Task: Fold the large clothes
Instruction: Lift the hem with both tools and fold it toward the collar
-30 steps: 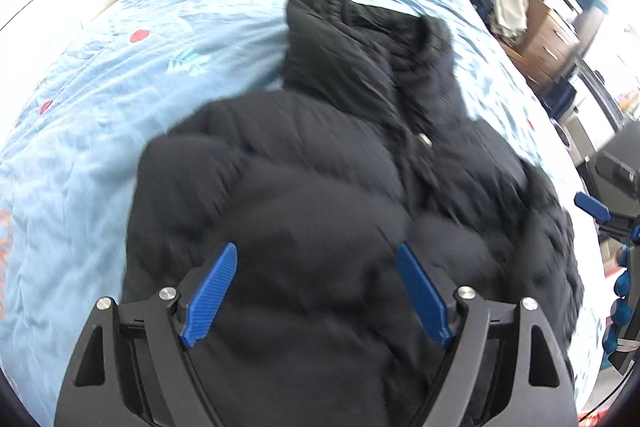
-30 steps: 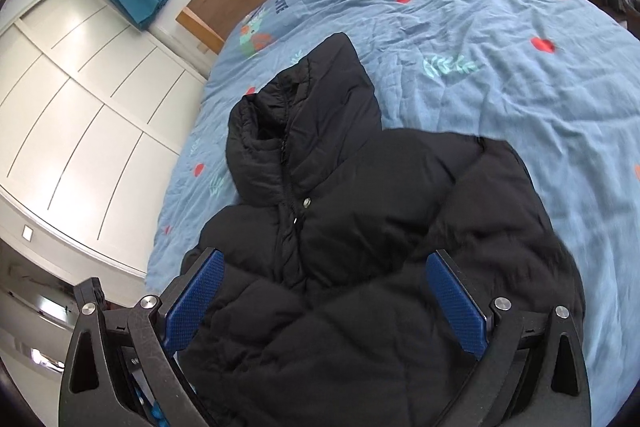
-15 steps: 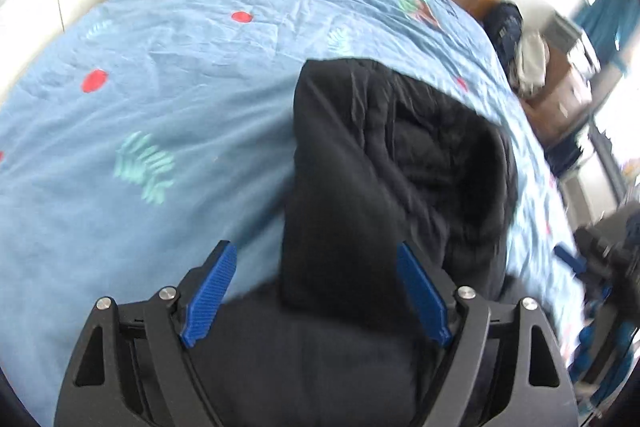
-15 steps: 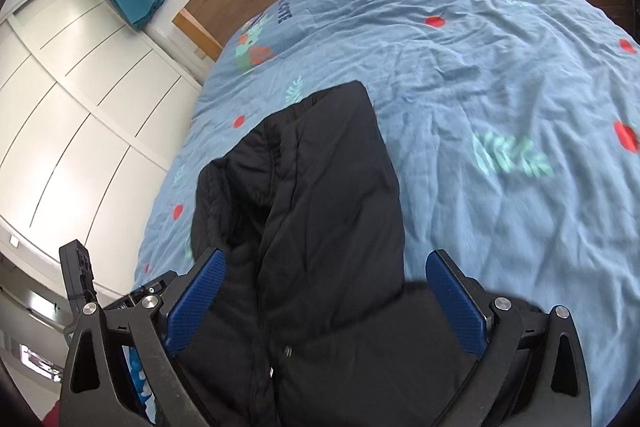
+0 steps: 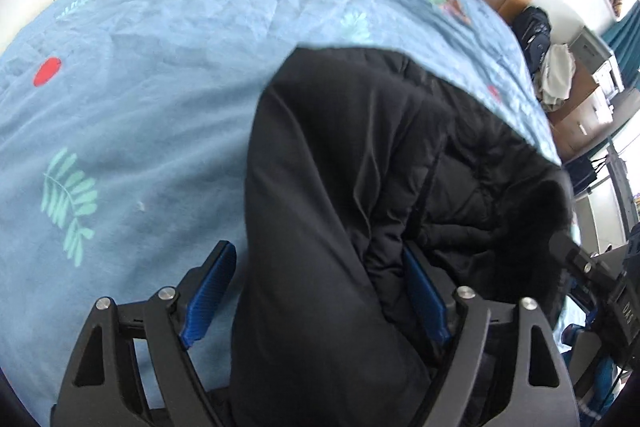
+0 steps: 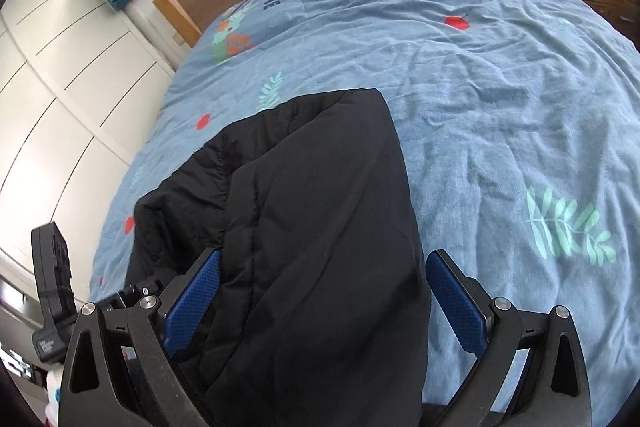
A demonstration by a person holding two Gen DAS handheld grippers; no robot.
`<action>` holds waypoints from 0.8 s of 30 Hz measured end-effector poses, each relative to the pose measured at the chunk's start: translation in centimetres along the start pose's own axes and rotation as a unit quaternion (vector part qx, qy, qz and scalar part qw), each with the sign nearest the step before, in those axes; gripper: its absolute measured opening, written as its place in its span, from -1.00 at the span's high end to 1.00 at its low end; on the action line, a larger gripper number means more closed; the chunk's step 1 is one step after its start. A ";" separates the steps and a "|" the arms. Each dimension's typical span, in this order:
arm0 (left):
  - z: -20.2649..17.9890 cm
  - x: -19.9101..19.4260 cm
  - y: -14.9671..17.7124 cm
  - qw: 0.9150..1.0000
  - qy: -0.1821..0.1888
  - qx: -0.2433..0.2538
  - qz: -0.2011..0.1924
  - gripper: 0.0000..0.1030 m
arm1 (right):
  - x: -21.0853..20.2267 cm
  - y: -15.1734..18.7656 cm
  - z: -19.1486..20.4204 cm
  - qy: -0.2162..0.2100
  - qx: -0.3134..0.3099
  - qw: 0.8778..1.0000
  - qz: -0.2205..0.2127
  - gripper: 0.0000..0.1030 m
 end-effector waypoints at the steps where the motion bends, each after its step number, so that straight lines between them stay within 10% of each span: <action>1: 0.0 0.3 0.2 1.000 -0.001 0.001 0.004 -0.27 | 0.4 0.1 -0.3 0.006 0.007 1.000 0.003 -0.93; 3: -0.1 0.9 0.9 1.000 0.006 0.001 0.021 0.12 | 1.2 0.4 -0.8 0.017 0.015 1.000 0.016 -0.69; 5: -0.1 0.9 1.2 1.000 0.007 0.006 0.025 0.38 | 1.8 0.9 -0.9 0.023 0.006 0.999 0.036 0.23; 8: -0.1 0.1 1.2 1.000 0.014 0.005 0.022 0.65 | 1.5 0.9 -0.9 0.027 0.007 0.999 0.038 0.65; 24: 0.9 -13.5 6.0 0.992 0.114 -0.033 -0.041 0.76 | -13.0 3.5 2.5 -0.050 -0.038 0.998 -0.007 0.75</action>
Point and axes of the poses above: each gripper's, at about its wrist camera, not at the fingertips, and x roughly the way its jaws point, z to its left, y to its underside, the point moved 7 cm from there along x, roughly the way its jaws point, and after that the axes turned 10 degrees about -z, right-handed, at the moved point
